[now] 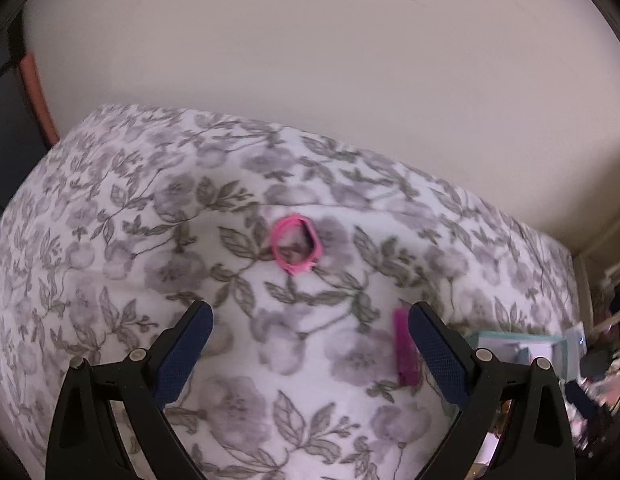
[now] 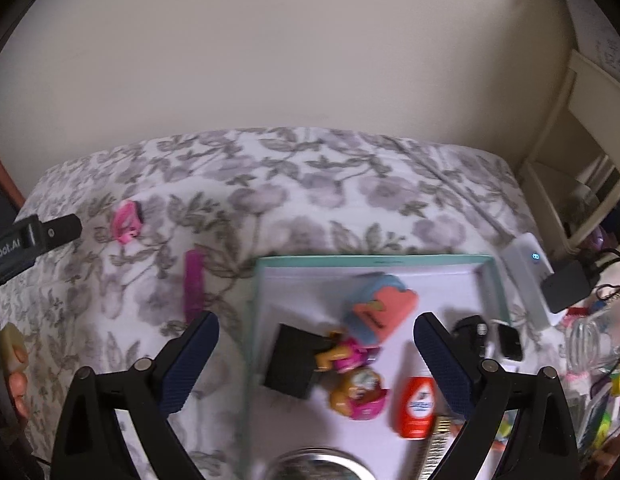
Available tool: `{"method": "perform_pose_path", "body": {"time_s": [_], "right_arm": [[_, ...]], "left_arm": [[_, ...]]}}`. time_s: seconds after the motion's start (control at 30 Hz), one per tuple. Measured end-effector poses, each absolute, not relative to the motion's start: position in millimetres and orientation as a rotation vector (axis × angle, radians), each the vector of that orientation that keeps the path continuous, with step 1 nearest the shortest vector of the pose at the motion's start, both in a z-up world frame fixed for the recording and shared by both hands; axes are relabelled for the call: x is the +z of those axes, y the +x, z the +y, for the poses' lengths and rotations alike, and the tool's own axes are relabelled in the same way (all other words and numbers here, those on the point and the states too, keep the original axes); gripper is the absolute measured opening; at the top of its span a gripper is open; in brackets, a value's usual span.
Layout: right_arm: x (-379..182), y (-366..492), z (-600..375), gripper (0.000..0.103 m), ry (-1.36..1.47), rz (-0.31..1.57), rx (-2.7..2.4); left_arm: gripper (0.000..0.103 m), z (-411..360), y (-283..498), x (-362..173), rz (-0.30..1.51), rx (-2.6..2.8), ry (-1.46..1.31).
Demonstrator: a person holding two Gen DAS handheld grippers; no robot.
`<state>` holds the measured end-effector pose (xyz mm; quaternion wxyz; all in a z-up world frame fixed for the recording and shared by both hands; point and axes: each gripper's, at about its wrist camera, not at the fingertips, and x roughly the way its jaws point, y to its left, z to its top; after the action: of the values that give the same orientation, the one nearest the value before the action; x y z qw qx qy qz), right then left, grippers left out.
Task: Organize rigid objects
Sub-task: 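Move the left tool to the pink band while the right tool approaches the purple lighter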
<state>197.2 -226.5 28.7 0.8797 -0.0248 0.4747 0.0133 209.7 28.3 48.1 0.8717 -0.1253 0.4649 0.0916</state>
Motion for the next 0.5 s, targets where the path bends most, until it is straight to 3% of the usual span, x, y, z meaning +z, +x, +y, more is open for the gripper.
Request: {"method": "perform_pose_path", "body": {"time_s": [0.33, 0.5], "right_arm": [[27.0, 201.2, -164.2, 0.099, -0.066, 0.965, 0.173], [14.4, 216.4, -143.3, 0.085, -0.076, 0.983, 0.186]], "left_arm": [[0.098, 76.0, 230.1, 37.3, 1.028, 0.167, -0.203], [0.098, 88.3, 248.2, 24.6, 1.061, 0.11, -0.221]]}}
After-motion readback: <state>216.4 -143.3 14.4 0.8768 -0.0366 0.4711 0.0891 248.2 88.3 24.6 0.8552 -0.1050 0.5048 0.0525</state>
